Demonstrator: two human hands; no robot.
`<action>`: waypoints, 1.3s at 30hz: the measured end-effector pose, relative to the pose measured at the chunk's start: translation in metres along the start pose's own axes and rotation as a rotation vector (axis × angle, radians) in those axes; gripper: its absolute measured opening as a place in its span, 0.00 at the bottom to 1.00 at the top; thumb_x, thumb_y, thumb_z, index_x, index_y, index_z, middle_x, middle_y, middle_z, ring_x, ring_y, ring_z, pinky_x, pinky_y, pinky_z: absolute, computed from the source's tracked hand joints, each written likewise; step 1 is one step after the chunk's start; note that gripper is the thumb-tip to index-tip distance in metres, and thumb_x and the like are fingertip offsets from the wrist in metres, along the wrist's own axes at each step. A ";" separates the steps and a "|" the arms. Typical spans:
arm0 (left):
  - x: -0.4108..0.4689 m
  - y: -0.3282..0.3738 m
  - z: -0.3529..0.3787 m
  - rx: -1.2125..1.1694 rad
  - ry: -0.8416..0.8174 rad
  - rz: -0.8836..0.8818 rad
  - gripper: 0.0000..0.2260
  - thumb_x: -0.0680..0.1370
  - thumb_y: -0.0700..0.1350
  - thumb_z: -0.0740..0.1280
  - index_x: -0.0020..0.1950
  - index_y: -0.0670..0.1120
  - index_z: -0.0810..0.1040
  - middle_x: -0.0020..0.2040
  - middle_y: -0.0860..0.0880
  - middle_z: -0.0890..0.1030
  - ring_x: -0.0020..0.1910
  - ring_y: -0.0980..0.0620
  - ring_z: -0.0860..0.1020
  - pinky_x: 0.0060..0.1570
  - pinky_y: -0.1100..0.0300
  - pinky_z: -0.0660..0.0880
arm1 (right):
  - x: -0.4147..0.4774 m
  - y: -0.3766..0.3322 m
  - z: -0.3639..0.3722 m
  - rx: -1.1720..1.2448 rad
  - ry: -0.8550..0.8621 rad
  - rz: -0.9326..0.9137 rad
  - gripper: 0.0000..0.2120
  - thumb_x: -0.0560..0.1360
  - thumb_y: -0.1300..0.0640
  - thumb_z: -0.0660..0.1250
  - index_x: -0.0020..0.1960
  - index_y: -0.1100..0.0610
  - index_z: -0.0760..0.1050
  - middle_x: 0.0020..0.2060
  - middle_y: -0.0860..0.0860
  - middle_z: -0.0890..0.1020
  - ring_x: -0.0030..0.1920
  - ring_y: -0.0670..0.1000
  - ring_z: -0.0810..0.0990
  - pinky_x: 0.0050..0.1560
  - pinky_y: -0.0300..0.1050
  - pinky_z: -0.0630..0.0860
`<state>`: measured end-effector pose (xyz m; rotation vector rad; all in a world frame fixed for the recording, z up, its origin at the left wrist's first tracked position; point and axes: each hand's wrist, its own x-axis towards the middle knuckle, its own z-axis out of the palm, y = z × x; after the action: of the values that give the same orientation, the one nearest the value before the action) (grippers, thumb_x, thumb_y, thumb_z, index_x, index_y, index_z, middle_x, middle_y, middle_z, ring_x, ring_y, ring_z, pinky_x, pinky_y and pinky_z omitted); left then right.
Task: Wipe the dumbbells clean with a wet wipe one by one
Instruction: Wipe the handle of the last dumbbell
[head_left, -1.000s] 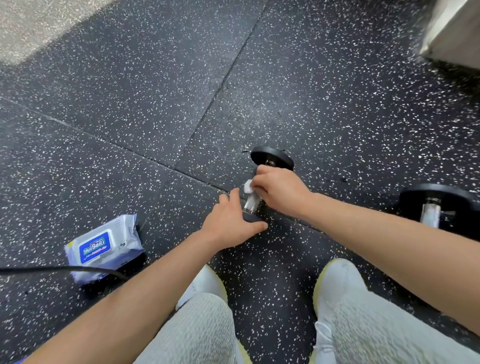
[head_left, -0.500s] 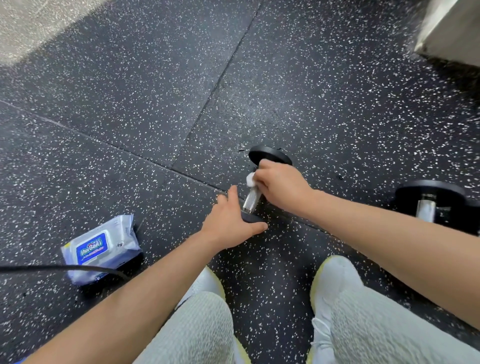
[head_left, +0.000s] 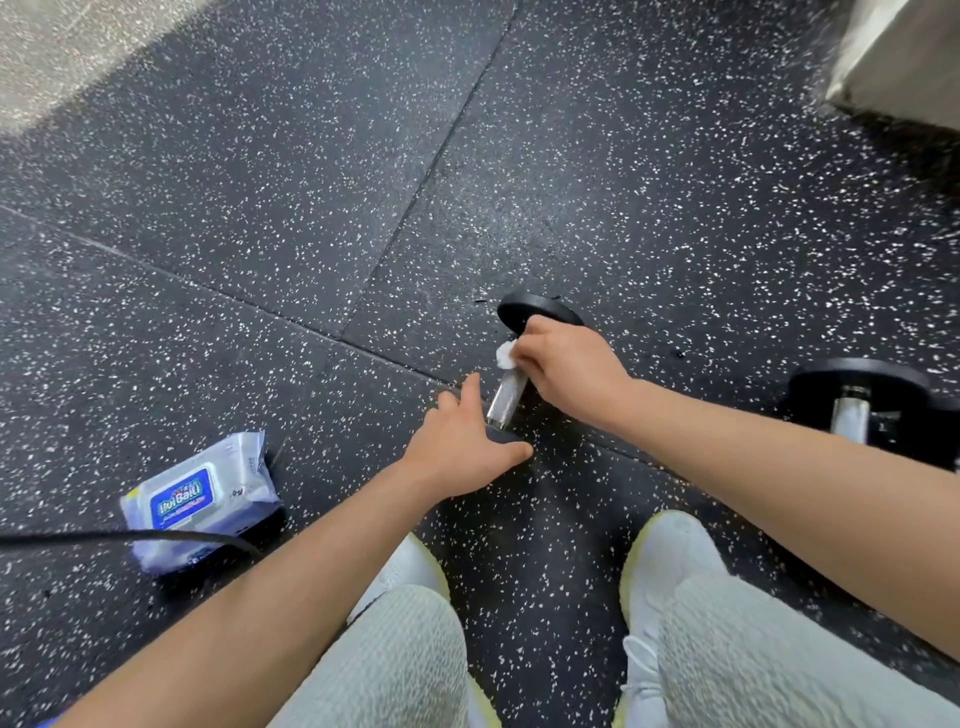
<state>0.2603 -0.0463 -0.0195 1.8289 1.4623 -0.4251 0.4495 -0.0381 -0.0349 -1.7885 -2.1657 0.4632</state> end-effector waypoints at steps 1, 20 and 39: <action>0.000 -0.001 -0.001 -0.004 -0.007 -0.007 0.53 0.72 0.69 0.71 0.85 0.53 0.42 0.81 0.41 0.59 0.79 0.39 0.61 0.73 0.41 0.67 | 0.000 -0.001 0.001 0.009 0.022 0.042 0.08 0.79 0.55 0.65 0.48 0.52 0.83 0.44 0.47 0.78 0.39 0.56 0.79 0.35 0.51 0.76; -0.001 0.007 0.003 0.011 0.035 -0.019 0.54 0.68 0.70 0.75 0.83 0.47 0.52 0.77 0.42 0.63 0.77 0.39 0.61 0.72 0.41 0.68 | -0.022 -0.017 0.014 0.006 -0.087 -0.043 0.04 0.75 0.60 0.69 0.44 0.54 0.82 0.42 0.48 0.77 0.36 0.56 0.79 0.31 0.46 0.68; 0.000 0.006 -0.003 -0.049 -0.035 -0.033 0.51 0.71 0.65 0.72 0.84 0.53 0.47 0.78 0.43 0.61 0.77 0.40 0.65 0.70 0.44 0.69 | -0.034 -0.017 0.018 -0.189 -0.076 -0.047 0.07 0.67 0.63 0.75 0.43 0.57 0.81 0.39 0.50 0.76 0.37 0.53 0.77 0.27 0.43 0.61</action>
<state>0.2650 -0.0443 -0.0159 1.7525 1.4684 -0.4312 0.4331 -0.0751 -0.0452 -1.8382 -2.3679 0.3302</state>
